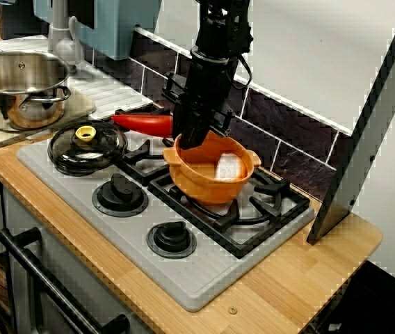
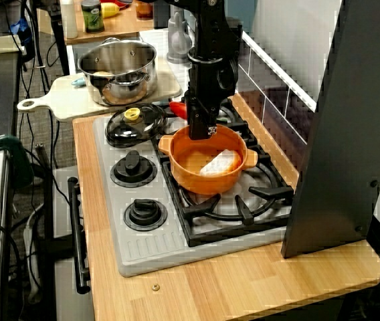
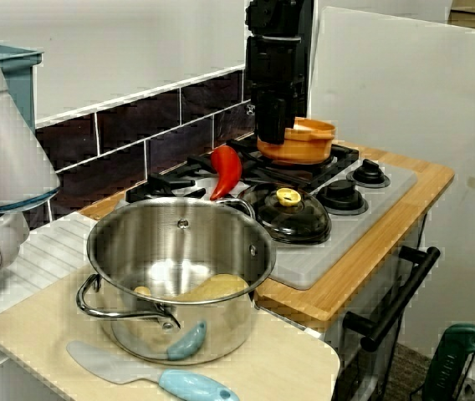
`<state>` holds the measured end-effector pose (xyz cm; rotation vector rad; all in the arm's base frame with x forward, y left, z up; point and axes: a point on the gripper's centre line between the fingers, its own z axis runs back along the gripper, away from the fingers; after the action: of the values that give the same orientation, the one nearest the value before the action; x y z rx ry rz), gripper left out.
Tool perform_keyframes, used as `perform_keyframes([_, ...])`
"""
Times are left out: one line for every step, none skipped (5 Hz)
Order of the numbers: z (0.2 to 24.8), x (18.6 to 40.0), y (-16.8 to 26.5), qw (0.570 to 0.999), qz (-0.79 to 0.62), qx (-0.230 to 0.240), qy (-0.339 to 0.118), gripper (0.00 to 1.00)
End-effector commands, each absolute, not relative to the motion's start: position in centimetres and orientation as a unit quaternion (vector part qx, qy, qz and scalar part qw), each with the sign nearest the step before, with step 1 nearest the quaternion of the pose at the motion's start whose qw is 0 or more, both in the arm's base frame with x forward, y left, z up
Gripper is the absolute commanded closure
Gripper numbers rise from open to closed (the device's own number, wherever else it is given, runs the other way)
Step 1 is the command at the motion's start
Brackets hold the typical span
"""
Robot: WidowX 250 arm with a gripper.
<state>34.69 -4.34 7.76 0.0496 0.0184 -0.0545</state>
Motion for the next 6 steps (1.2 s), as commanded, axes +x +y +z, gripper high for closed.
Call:
perform_keyframes([8.8, 35.8, -3.4, 0.998, -0.057, -0.032, 0.015, 1.0])
perform_keyframes([8.4, 35.8, -3.8, 0.996, -0.073, -0.049, 0.027, 1.0])
perform_keyframes([7.9, 35.8, -4.3, 0.994, -0.085, -0.056, 0.031, 1.0])
perform_keyframes([7.8, 35.7, -4.6, 0.995, -0.081, -0.054, 0.025, 1.0])
perform_keyframes([7.6, 35.6, -5.3, 0.996, -0.081, -0.044, 0.016, 1.0])
perform_keyframes([7.7, 35.3, -5.7, 0.996, -0.08, -0.039, 0.005, 1.0])
